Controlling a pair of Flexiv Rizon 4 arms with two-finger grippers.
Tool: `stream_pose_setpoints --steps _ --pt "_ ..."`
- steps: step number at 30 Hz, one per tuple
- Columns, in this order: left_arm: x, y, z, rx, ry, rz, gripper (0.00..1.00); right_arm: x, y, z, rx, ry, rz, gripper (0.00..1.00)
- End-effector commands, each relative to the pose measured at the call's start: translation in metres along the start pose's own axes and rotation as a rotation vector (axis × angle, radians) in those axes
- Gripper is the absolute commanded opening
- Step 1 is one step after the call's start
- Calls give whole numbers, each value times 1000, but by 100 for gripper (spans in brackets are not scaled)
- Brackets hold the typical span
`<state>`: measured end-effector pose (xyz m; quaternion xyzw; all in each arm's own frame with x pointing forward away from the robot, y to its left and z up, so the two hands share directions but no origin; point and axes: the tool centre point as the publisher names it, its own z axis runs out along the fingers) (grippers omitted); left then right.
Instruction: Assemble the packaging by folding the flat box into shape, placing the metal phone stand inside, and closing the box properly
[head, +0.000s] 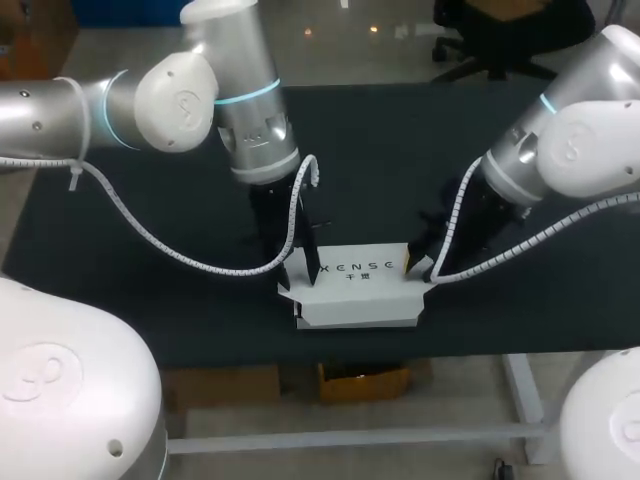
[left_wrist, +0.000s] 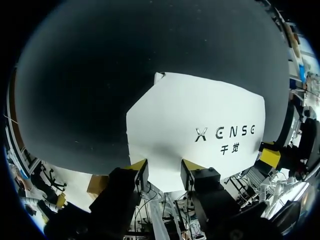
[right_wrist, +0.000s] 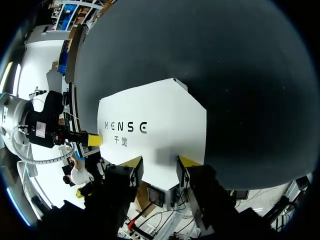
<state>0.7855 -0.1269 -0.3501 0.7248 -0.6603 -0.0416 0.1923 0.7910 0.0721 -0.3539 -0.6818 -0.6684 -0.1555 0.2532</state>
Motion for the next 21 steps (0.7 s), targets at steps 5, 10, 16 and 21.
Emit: stream_pose_setpoints --steps 5,10,16,21 --pt "1 0 1 1 -4 0 37 -1 -1 -1 1 4 -1 45" --pt "1 0 1 1 -4 0 35 -1 -1 -1 1 4 -1 42" --pt "1 0 1 1 -4 0 24 -1 -1 -1 1 4 -1 41" --pt "1 0 1 1 -4 0 38 -1 -1 -1 1 4 -1 42"
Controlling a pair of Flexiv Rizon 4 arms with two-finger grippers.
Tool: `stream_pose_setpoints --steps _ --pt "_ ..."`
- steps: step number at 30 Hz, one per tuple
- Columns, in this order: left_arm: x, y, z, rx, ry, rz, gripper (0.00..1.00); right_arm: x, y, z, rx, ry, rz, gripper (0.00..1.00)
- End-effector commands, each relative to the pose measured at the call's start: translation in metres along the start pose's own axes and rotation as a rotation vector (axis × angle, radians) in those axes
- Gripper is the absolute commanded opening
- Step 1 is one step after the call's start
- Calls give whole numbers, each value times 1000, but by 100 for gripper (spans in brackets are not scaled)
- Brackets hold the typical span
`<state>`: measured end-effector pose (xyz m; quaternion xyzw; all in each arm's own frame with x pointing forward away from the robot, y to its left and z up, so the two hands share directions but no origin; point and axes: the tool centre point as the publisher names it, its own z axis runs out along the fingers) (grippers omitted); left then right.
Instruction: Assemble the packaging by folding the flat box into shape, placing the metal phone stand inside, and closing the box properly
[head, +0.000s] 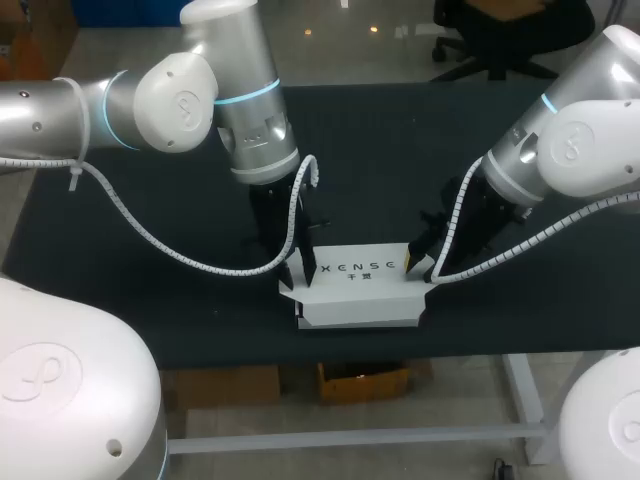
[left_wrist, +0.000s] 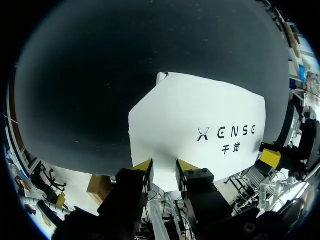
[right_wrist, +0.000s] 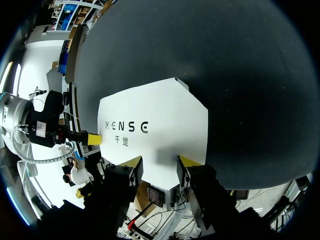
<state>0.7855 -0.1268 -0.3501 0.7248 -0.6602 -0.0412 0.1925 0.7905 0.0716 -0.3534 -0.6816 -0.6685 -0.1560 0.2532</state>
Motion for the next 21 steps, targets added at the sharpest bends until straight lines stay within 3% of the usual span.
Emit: stream_pose_setpoints --steps 1,8,15,21 --pt "1 0 1 1 -5 -1 40 -1 0 0 1 3 -1 41" --pt "1 0 1 1 -5 -1 46 -1 0 0 1 3 -1 38" --pt "1 1 1 9 -4 2 37 -2 0 0 -5 2 1 35" --pt "1 2 2 24 -2 12 42 -5 -4 2 -24 -2 6 38"
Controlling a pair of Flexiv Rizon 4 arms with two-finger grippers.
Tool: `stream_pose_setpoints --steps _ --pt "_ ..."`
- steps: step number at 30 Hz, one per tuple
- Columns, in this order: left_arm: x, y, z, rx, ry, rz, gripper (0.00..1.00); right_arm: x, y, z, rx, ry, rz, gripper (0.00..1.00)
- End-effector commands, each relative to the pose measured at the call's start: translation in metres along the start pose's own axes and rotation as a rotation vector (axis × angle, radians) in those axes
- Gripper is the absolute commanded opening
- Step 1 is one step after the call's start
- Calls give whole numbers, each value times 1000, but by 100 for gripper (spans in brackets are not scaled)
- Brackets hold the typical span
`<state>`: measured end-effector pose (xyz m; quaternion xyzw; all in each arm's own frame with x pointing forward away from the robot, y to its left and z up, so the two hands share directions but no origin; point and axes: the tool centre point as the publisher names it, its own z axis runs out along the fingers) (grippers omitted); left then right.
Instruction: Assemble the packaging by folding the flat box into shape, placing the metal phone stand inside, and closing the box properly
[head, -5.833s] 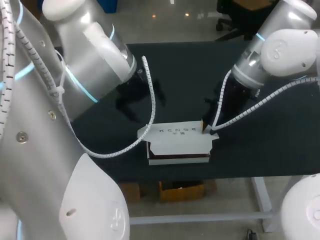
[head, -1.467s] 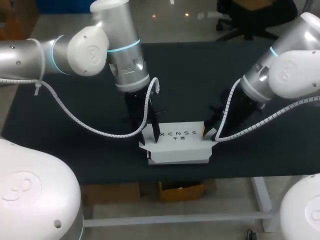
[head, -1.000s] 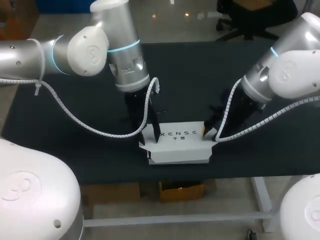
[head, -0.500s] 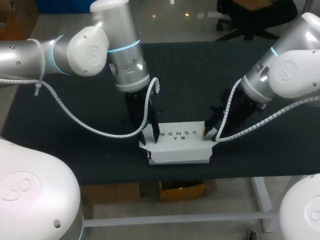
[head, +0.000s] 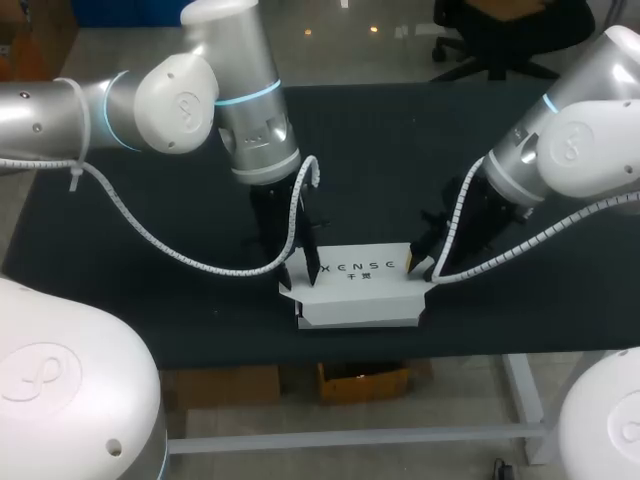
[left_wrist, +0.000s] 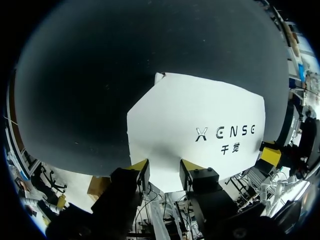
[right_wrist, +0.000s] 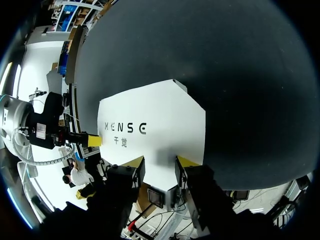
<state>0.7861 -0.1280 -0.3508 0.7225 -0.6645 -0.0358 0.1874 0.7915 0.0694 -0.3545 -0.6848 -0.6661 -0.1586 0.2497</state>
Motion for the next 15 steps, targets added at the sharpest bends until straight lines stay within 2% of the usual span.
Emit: stream_pose_setpoints --steps 1,15 --pt "0 3 2 12 -2 3 42 -3 -5 2 -15 -1 1 38" --pt "3 5 7 51 -6 23 44 -13 -5 9 -17 10 5 38"
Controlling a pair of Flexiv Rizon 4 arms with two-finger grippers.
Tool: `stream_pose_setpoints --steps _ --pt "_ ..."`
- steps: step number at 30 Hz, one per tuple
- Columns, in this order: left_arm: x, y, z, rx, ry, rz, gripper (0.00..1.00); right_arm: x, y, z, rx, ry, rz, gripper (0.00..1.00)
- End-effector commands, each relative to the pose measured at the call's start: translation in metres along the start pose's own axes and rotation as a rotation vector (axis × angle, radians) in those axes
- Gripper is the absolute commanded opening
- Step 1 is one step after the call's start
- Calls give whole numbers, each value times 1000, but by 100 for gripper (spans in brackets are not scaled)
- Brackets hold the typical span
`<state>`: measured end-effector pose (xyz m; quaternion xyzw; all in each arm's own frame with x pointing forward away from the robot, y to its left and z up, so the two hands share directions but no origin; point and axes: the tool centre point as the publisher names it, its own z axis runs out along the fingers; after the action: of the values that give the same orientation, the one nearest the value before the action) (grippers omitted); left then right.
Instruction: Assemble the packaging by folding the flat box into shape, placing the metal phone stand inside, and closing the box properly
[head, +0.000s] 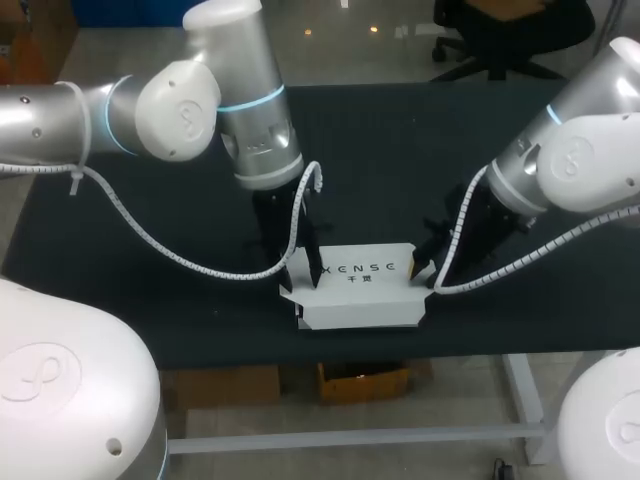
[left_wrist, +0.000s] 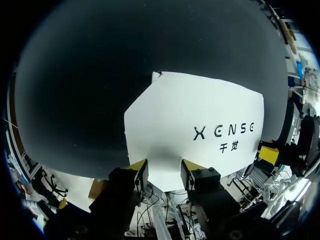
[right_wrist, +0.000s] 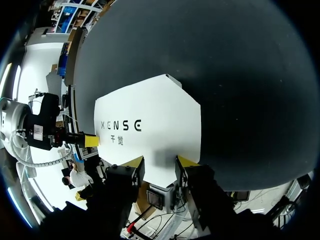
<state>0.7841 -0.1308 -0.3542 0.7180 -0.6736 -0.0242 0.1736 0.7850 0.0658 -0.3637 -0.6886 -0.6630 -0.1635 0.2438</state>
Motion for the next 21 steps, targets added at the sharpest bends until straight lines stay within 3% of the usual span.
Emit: stream_pose_setpoints --steps 1,21 --pt "1 4 3 20 -1 2 44 -5 0 2 -1 13 1 38" --pt "-2 9 10 142 70 44 44 -12 1 8 -29 48 -15 38"
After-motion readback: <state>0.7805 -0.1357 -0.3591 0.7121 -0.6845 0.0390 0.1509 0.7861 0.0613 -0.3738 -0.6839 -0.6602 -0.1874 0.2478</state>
